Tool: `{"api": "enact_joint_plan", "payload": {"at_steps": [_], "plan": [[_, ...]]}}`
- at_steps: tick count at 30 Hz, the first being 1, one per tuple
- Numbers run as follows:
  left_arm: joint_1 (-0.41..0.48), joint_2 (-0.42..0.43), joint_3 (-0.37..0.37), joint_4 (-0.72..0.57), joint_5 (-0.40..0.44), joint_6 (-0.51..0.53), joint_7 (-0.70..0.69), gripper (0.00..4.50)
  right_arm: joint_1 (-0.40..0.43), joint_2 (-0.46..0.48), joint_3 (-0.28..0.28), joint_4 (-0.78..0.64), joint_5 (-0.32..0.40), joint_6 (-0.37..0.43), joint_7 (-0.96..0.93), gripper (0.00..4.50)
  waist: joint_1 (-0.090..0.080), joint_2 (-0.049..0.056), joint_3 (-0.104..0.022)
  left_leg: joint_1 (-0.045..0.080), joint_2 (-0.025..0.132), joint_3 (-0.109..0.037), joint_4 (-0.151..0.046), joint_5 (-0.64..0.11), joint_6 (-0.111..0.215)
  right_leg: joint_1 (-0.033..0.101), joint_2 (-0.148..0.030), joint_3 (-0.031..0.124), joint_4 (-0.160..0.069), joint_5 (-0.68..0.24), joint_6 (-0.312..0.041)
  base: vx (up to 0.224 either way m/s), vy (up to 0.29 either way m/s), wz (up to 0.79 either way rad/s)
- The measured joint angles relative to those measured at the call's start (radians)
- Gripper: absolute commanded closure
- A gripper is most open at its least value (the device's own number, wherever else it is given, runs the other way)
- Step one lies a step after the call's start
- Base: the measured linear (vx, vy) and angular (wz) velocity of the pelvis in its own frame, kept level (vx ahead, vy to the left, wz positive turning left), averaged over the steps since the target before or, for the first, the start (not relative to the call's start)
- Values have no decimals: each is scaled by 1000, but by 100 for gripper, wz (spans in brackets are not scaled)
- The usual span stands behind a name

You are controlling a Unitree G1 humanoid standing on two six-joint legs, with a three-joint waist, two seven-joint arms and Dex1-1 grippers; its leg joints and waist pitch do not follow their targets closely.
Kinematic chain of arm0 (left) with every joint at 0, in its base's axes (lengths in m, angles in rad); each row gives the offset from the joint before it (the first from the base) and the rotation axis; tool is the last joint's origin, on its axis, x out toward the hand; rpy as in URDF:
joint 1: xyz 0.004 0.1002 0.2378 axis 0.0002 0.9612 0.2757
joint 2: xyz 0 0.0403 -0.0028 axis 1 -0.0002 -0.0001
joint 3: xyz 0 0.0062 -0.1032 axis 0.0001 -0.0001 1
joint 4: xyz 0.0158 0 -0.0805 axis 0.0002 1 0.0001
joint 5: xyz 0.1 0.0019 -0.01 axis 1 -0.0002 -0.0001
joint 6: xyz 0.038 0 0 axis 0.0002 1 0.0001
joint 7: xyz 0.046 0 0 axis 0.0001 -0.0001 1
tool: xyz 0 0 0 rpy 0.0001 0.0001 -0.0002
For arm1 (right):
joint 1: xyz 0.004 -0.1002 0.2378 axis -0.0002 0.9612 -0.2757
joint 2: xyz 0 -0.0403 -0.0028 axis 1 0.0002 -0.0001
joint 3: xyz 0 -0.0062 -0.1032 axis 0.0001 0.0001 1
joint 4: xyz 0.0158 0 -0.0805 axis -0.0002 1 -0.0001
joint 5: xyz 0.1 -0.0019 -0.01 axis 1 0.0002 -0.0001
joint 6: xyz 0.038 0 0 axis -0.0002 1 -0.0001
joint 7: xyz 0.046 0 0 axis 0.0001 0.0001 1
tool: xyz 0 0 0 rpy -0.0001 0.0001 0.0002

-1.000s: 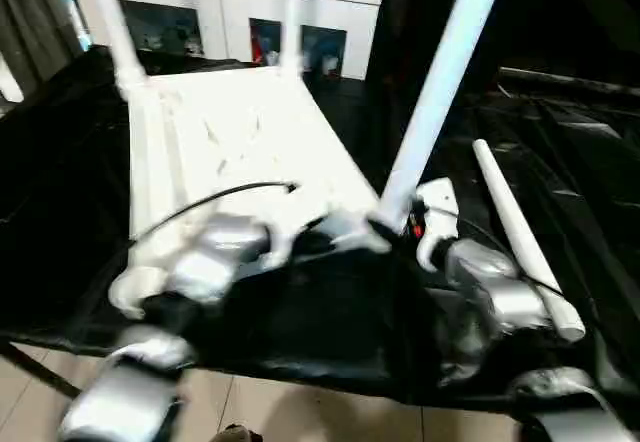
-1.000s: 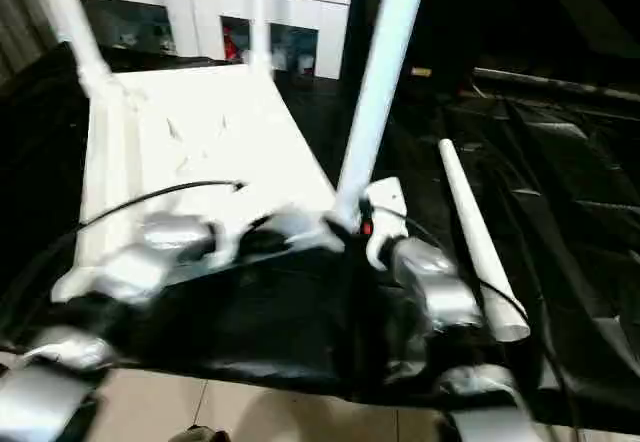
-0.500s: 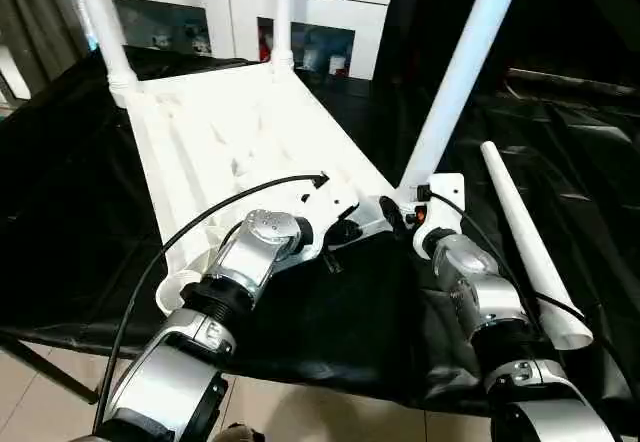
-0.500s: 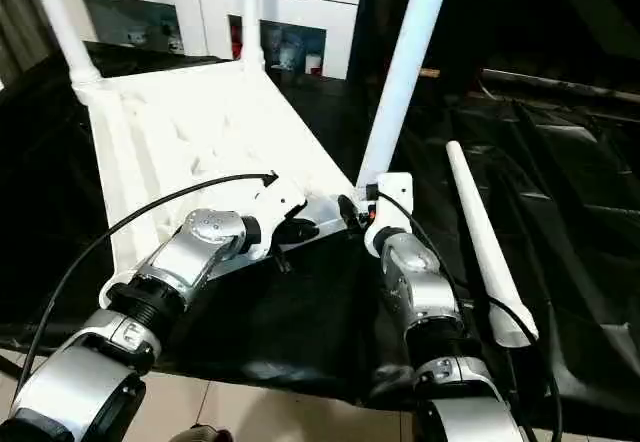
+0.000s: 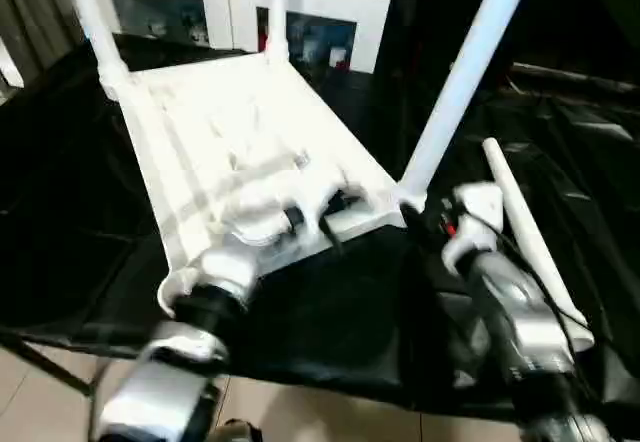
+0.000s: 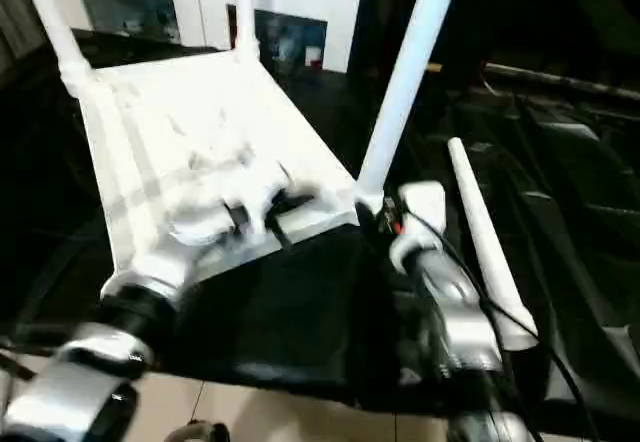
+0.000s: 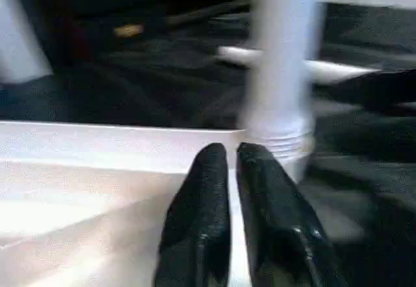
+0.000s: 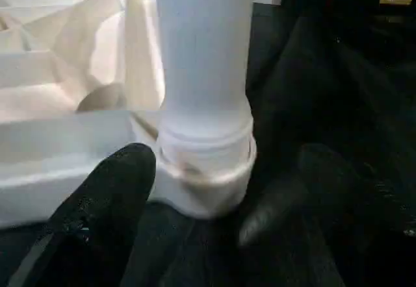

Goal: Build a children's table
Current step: Rotate table base

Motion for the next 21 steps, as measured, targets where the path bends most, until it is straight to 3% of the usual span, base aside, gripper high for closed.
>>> {"api": "enact_joint_plan", "payload": {"at_steps": [4,5,7,8,10,11,12,16,21], "plan": [[24,134,86,-93,65,117,107,351,14,-5,39,-14,-5,49,24,59,-20,0,0,2,1,0,0,0,-1,1,0,0,1,0,0,0,0,0],[31,180,105,-111,104,141,147,328,13,-3,56,-14,-8,69,27,59,-24,0,0,2,1,0,0,0,-1,0,1,0,1,0,0,0,0,0],[43,239,136,-133,154,178,195,321,7,0,71,-3,-16,91,27,59,-23,0,0,1,0,0,-1,0,-1,0,0,0,0,0,0,0,0,0],[68,290,145,-168,200,224,228,318,-10,5,87,19,-32,104,27,89,-28,-1,0,1,0,0,-1,0,-2,0,1,0,-1,0,0,0,0,0],[109,349,182,-227,252,316,271,309,-38,10,97,65,-43,121,25,97,-31,-2,1,0,0,0,-1,0,-2,-1,1,-1,-1,0,0,0,0,0],[126,371,205,-254,274,365,290,279,-52,9,98,91,-47,130,26,115,-29,-2,1,0,0,0,-1,0,-2,-1,1,-1,-1,0,0,0,0,0],[136,387,214,-267,285,386,300,277,-65,10,99,108,-51,136,26,128,-23,-3,1,0,0,0,-1,0,-2,-1,0,-1,-1,0,0,0,0,0],[202,454,211,-284,325,444,300,247,-119,30,120,167,-64,127,28,147,-14,-3,1,1,0,0,0,1,-2,0,0,0,0,0,0,0,0,0],[329,480,140,-338,312,567,171,198,-166,42,115,258,-65,110,25,198,-8,-6,0,2,0,0,1,1,-3,1,0,0,1,1,-1,0,0,0]]}}
